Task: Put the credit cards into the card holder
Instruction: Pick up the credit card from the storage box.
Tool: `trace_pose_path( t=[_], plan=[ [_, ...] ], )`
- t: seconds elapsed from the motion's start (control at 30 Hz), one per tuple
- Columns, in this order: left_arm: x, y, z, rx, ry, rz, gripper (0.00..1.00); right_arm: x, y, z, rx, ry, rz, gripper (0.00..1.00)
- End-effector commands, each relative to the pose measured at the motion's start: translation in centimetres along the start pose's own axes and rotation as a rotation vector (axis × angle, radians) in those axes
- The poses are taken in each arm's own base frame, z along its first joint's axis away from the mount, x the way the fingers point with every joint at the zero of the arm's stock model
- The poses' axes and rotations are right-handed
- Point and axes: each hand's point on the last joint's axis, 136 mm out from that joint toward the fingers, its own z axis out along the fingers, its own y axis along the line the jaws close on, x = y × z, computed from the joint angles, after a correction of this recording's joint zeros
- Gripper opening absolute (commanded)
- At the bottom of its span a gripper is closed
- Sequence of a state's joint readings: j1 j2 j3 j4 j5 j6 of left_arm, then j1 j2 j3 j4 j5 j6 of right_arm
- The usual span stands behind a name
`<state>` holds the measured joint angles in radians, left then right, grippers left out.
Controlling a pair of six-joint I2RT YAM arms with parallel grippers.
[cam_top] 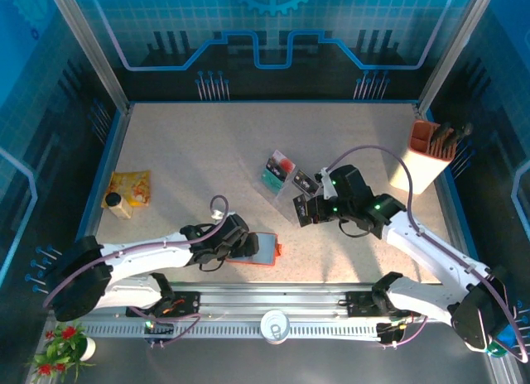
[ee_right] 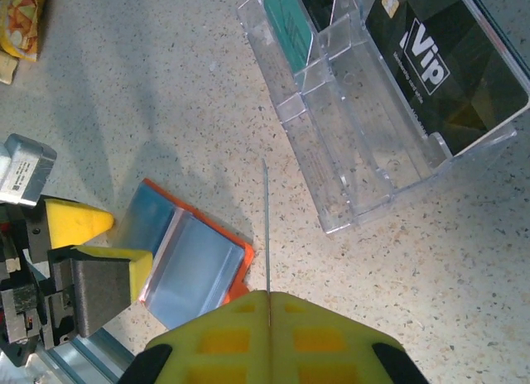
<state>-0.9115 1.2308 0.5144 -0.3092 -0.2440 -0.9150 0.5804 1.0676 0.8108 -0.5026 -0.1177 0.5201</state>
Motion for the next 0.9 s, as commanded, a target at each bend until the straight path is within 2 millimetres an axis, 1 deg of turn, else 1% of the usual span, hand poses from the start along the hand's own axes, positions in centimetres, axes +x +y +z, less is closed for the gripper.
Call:
trace_pose_path(
  t=[0.0, 0.13, 0.2, 0.37, 0.6, 0.73, 0.87],
  plan=[
    [0.0, -1.2, 0.2, 0.024, 0.012, -0.005, 0.99, -0.4, 0.3, -0.3, -0.041, -0.030, 0.027, 0.00],
    [0.5, -1.5, 0.5, 0.019, 0.029, -0.002, 0.99, -0.2, 0.4, -0.4, -0.055, -0.033, 0.033, 0.00],
    [0.7, -2.0, 0.4, 0.029, 0.033, -0.001, 0.99, -0.2, 0.5, -0.3, -0.063, -0.035, 0.039, 0.00],
    [1.0, -3.5, -0.4, 0.072, 0.021, -0.003, 0.99, -0.3, 0.9, -0.2, -0.099, -0.045, 0.058, 0.00],
    [1.1, -4.1, -1.3, 0.113, 0.004, -0.027, 0.99, -0.2, 1.5, 0.5, -0.151, -0.049, 0.098, 0.00],
    [0.4, -3.3, -2.3, 0.090, -0.035, -0.038, 0.99, 0.1, 1.8, 1.0, -0.185, -0.061, 0.137, 0.00],
    [-0.6, -1.4, -3.4, 0.033, -0.097, -0.060, 0.99, 0.8, 2.6, 2.2, -0.242, -0.087, 0.182, 0.00]
  ],
)
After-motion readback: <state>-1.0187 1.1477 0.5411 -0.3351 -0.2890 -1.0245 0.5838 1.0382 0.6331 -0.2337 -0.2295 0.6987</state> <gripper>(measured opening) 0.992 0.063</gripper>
